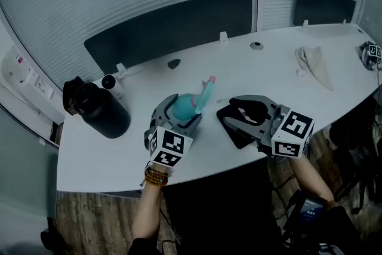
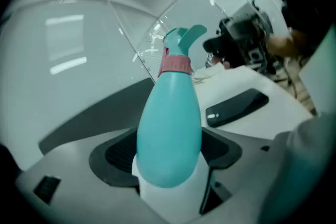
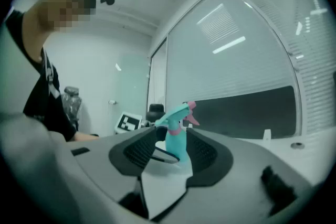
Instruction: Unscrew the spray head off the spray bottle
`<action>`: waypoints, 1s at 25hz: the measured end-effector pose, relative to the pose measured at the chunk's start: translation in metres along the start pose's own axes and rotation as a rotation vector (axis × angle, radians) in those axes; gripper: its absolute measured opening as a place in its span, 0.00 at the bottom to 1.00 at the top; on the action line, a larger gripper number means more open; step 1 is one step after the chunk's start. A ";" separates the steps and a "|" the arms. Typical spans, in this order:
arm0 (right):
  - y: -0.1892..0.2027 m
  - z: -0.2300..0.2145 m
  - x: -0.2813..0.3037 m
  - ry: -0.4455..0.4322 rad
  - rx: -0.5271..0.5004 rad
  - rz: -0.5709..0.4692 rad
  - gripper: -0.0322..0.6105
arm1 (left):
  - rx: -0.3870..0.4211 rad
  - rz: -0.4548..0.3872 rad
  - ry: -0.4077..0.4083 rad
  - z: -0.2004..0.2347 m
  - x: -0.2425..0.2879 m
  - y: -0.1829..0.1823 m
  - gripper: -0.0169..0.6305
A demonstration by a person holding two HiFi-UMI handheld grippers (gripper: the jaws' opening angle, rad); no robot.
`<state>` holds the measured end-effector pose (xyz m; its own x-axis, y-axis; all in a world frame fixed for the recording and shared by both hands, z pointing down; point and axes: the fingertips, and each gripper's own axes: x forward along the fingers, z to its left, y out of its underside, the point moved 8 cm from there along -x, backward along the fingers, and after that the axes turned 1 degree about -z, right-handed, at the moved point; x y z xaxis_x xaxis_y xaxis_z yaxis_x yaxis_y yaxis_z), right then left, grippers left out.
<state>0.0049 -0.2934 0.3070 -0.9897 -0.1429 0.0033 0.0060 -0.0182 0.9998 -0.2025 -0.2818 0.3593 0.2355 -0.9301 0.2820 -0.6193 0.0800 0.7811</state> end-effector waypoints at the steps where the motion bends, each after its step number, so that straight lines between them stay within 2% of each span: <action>1: -0.003 0.000 0.000 0.006 0.064 -0.037 0.32 | 0.099 0.003 -0.078 0.001 -0.007 -0.004 0.61; 4: -0.006 0.004 0.003 -0.018 0.270 -0.112 0.37 | 0.399 0.024 -0.310 0.002 -0.028 -0.014 0.61; 7: -0.001 0.011 0.011 -0.124 0.519 -0.142 0.41 | 0.659 0.078 -0.475 0.000 -0.044 -0.019 0.61; 9: 0.004 0.015 0.016 -0.173 0.642 -0.145 0.41 | 0.752 0.107 -0.522 -0.002 -0.050 -0.023 0.61; 10: 0.007 0.016 0.019 -0.183 0.671 -0.131 0.41 | 0.778 0.116 -0.535 -0.002 -0.052 -0.024 0.61; 14: 0.017 0.020 0.029 -0.154 0.666 -0.044 0.41 | 0.865 0.136 -0.573 -0.010 -0.057 -0.029 0.61; 16: 0.016 0.020 0.032 -0.124 0.626 -0.024 0.41 | 0.881 0.127 -0.570 -0.015 -0.057 -0.033 0.61; 18: 0.012 0.022 0.032 -0.104 0.548 0.003 0.30 | 0.874 0.120 -0.560 -0.017 -0.057 -0.034 0.61; 20: 0.006 0.024 0.033 -0.093 0.448 0.038 0.26 | 0.856 0.117 -0.539 -0.016 -0.058 -0.034 0.61; 22: -0.001 0.030 0.034 -0.059 0.243 0.108 0.20 | 0.833 0.126 -0.495 -0.016 -0.059 -0.033 0.61; 25: -0.013 0.048 0.039 0.002 -0.187 0.247 0.20 | 0.770 0.142 -0.394 -0.016 -0.060 -0.029 0.61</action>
<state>-0.0410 -0.2514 0.2946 -0.9546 -0.1679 0.2460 0.2732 -0.1643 0.9478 -0.1866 -0.2225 0.3287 -0.0699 -0.9973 0.0235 -0.9902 0.0722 0.1196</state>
